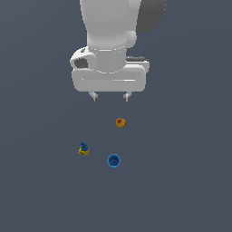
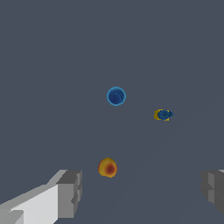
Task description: Pick up a designated object from a clutter of objects.
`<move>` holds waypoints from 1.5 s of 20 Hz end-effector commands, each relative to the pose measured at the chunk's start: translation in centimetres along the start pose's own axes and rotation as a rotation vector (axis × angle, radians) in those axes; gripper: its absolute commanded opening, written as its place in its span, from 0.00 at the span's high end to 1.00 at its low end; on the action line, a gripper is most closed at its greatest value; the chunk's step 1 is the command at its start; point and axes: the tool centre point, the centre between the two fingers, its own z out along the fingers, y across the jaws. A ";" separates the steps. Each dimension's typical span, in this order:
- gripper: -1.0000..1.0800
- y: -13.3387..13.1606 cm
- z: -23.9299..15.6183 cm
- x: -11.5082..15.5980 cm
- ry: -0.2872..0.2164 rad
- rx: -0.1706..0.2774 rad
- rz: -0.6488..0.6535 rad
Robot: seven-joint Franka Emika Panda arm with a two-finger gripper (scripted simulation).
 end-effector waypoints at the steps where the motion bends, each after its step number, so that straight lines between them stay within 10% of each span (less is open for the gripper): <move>1: 0.04 0.0 0.9 0.6 -0.003 0.000 0.030; 30: 0.04 -0.7 23.4 9.5 -0.039 -0.030 0.656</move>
